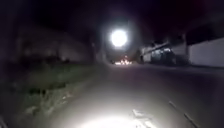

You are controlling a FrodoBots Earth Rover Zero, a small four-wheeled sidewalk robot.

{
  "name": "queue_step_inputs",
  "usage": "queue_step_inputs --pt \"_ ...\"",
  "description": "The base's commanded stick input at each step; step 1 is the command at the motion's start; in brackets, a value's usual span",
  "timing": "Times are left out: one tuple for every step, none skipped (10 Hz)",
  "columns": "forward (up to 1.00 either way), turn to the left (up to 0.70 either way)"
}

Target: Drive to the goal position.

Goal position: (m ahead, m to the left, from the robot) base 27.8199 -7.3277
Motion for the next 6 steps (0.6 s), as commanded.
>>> queue_step_inputs --pt "1.00 0.00" --pt "1.00 0.00" --pt "1.00 0.00" --pt "1.00 0.00" --pt "1.00 0.00" --pt "1.00 0.00"
